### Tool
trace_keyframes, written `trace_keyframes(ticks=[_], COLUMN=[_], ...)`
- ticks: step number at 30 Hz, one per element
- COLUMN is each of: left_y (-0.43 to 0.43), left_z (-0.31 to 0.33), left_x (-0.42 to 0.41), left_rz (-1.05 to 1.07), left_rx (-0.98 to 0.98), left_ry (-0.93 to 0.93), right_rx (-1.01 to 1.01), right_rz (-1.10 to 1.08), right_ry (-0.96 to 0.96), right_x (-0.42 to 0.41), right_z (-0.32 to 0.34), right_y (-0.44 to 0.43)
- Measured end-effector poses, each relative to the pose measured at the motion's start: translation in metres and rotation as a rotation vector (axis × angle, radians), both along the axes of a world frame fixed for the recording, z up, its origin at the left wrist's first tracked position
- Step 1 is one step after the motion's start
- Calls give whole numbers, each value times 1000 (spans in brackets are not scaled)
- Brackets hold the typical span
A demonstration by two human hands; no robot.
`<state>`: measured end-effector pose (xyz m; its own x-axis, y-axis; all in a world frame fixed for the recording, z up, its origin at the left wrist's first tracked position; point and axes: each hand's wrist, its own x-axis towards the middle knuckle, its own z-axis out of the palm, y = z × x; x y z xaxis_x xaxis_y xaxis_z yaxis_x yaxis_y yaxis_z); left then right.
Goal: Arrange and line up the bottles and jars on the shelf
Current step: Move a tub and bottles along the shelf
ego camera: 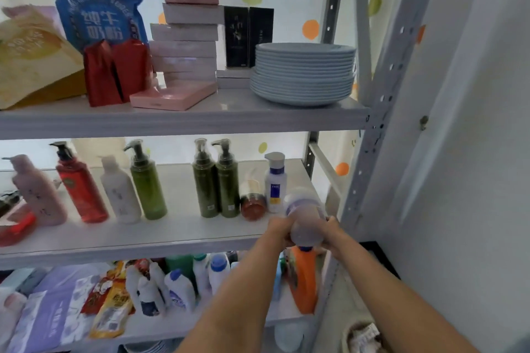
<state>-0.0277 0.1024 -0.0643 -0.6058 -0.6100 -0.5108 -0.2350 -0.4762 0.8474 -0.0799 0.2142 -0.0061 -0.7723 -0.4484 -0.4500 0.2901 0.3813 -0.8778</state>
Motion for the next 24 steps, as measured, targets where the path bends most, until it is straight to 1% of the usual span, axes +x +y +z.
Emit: trace_keyframes(ticks=[3, 5, 7, 9, 11, 15, 18, 22, 24], left_y=[-24, -21, -10, -14, -22, -33, -33, -25, -21], left_z=[-36, -19, 20, 31, 33, 21, 13, 17, 19], left_x=[-51, -56, -50, -57, -67, -79, -79, -67, -55], left_rz=[-5, 1, 25, 16, 2, 7, 22, 60, 79], left_rx=[-22, -31, -47, -57, -85, -133, -131, -155, -191], left_ry=[-42, -25, 11, 0, -57, -152, -173, -151, -131], right_rx=[-5, -11, -30, -48, -70, -69, -71, 8, 76], right_rz=[-18, -10, 4, 20, 7, 28, 62, 118, 91], right_ry=[-4, -11, 3, 0, -14, -85, -60, -41, -6], right_x=[-27, -42, -59, -70, -76, -84, -94, -79, -73], right_z=[-6, -15, -24, -26, -24, -41, -64, -43, -44], right_y=[-9, -20, -33, -44, -53, -64, -69, -53, -45])
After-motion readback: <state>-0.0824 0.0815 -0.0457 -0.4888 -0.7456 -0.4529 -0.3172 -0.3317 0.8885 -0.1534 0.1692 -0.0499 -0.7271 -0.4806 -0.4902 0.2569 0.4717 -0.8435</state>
